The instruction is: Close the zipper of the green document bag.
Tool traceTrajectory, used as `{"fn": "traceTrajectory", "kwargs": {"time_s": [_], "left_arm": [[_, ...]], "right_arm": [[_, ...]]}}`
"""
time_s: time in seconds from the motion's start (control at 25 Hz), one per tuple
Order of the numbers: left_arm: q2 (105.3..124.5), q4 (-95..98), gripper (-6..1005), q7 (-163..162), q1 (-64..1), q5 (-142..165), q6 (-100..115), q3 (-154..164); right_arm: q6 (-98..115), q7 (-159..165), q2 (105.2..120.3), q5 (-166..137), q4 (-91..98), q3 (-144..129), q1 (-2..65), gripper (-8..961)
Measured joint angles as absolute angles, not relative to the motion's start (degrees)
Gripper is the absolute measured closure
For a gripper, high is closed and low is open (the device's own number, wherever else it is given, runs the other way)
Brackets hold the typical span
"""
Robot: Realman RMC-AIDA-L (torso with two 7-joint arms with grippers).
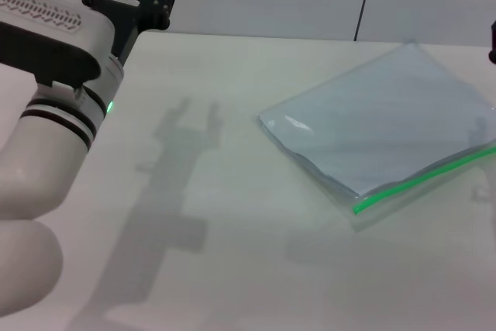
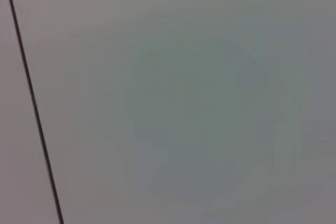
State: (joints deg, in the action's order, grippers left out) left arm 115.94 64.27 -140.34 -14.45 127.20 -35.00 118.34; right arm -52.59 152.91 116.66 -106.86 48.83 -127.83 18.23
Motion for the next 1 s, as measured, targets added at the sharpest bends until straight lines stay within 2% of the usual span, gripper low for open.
{"fn": "traceTrajectory", "kwargs": {"time_s": [0.68,1.0], "left_arm": [[116.2,59.0,425,-140.3,-18.3,127.1,-37.5,120.9],[116.2,57.0,394,-141.9,-19.5,126.8,-37.5,121.2]], "right_arm": [[-52.9,154.8,116.81,-97.3,41.5,-131.4,24.5,496],[-52.3,154.8,116.76,-97.1,41.2,-132.5,25.0,496]]}}
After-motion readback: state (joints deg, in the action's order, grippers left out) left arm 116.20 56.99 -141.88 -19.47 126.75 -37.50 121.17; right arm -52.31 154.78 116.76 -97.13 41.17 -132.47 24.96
